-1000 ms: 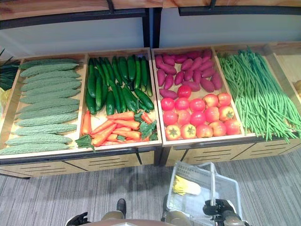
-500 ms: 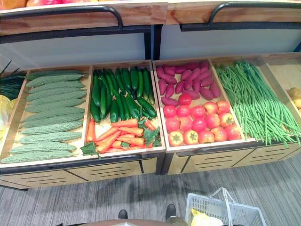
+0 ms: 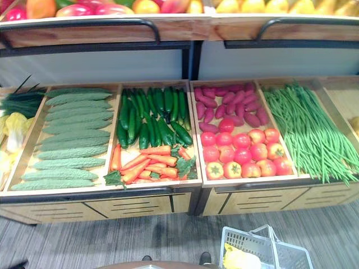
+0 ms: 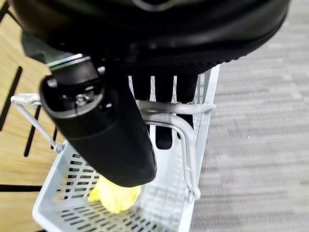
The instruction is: Get the vegetables into the basket
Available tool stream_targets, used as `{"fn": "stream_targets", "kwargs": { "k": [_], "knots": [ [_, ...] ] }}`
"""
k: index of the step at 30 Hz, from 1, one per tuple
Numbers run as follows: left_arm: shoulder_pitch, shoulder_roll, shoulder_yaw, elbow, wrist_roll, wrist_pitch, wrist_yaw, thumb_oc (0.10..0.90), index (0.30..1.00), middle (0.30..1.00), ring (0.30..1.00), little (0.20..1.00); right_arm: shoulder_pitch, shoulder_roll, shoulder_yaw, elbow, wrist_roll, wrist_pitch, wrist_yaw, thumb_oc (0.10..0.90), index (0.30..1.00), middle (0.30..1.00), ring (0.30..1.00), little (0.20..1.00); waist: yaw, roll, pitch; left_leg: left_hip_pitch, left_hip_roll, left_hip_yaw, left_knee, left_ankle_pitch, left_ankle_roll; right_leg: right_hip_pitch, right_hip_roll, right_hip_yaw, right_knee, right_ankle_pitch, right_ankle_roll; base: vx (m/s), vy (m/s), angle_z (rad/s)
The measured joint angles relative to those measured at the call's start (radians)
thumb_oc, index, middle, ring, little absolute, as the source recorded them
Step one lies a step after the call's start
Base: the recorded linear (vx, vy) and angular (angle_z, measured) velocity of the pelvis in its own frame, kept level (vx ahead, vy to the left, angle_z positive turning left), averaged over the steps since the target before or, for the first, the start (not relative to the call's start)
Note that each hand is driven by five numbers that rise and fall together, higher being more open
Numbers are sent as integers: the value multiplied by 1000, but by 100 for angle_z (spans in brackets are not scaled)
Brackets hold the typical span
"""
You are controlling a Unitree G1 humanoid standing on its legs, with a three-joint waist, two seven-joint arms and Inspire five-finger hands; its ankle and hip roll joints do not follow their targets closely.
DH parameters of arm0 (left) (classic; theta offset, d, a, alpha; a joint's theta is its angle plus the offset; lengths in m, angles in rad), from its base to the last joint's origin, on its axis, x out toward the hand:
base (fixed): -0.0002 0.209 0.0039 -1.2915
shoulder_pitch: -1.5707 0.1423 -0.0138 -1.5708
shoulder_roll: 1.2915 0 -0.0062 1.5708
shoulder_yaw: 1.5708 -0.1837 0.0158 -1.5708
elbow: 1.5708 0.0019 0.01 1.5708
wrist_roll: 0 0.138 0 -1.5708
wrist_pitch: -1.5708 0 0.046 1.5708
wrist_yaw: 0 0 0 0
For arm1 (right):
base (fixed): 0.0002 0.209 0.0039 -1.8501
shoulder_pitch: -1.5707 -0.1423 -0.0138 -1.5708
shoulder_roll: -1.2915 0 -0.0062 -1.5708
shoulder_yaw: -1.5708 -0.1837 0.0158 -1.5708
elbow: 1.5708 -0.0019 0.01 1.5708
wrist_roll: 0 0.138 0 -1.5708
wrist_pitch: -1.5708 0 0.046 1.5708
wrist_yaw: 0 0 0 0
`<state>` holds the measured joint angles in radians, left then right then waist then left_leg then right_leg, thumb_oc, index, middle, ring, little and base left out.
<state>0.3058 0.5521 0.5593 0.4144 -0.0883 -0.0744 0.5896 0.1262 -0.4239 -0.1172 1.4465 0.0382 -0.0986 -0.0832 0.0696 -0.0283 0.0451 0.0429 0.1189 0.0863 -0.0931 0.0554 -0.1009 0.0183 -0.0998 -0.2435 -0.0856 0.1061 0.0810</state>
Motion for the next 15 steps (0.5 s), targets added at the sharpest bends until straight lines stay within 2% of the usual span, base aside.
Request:
{"fn": "stream_targets", "kwargs": {
  "k": [1, 2, 4, 6, 7, 8, 12, 13, 14, 15],
  "knots": [
    [10, 45, 1, -45, 93, -33, 32, 900, 1000, 1000, 1000, 1000, 1, -3, -18, 0, -1, -6, -6, 400, 300, 300, 300, 300, 0, -6, 0, 0, -1, -3, 0, 0, 0, -1, -2, -2, 3, -2, 3, 12, -22, 16],
    [-19, 105, 12, -96, 243, -34, 81, 900, 1000, 1000, 1000, 1000, 2, -9, -34, 1, -1, -17, -11, 400, 300, 300, 300, 300, -1, -4, 0, -4, -5, -5, 0, -1, 1, -3, -7, -3, 5, -3, 2, 5, -16, 10],
    [-64, 143, 25, -140, 349, -20, 111, 900, 1000, 1000, 1000, 1000, -1, -8, -32, 9, -2, -17, -11, 400, 300, 300, 300, 300, -1, -7, -2, -8, -7, -6, 0, 0, 2, -4, -8, -6, 2, -2, 4, -6, -1, 5],
    [-97, 146, 21, -149, 416, -13, 125, 900, 1000, 1000, 1000, 1000, -2, -6, -28, 8, -2, -16, -9, 400, 300, 300, 300, 300, -10, 0, -5, -7, -8, -5, 0, 1, 3, -5, -9, -5, -1, 0, 6, -16, 7, -1],
    [-113, 147, 0, -187, 454, 39, 112, 900, 1000, 1000, 1000, 1000, -2, -7, -5, -1, -3, -14, -6, 400, 300, 300, 300, 300, -16, 3, -1, -10, -8, -5, 0, 2, 4, -7, -9, -5, -1, 1, 6, 0, 0, 0],
    [-117, 151, -24, -229, 477, 53, 103, 900, 1000, 1000, 1000, 1000, -4, -7, 6, -2, -3, -14, -3, 400, 300, 300, 300, 300, -16, 3, 3, -14, -8, -5, 0, 3, 5, -11, -9, -5, -1, 1, 6, 0, 0, 0],
    [-137, 176, -141, -290, 631, 33, 61, 900, 1000, 1000, 1000, 1000, -24, -7, 30, -12, -14, -10, -3, 400, 300, 300, 300, 300, -34, 5, 13, -12, -9, 1, 1, 14, 6, -14, -9, -2, -1, 5, 2, -15, 11, -3],
    [-136, 192, -176, -249, 637, 8, 59, 900, 1000, 1000, 1000, 1000, -34, -8, 31, -13, -24, -11, -2, 400, 300, 300, 300, 300, -39, 1, 25, -15, -10, 3, 0, 13, 4, -15, -9, -1, 0, 5, 2, -32, 27, -12],
    [-133, 204, -185, -174, 642, -44, 65, 900, 1000, 1000, 1000, 1000, -51, -11, 31, -22, -24, -11, -2, 400, 300, 300, 300, 300, -54, 15, 28, -9, -10, 8, 1, 13, 4, -15, -9, 6, -1, 5, 2, -22, 20, -23],
    [-148, 206, -218, -48, 627, -32, 22, 900, 1000, 1000, 1000, 1000, -67, -14, 47, -36, -24, -11, -2, 400, 300, 300, 300, 300, -74, 25, 37, 1, -9, 18, 5, 11, 3, -14, -8, 17, -1, 7, 0, -23, 25, -20]
  ]
}}
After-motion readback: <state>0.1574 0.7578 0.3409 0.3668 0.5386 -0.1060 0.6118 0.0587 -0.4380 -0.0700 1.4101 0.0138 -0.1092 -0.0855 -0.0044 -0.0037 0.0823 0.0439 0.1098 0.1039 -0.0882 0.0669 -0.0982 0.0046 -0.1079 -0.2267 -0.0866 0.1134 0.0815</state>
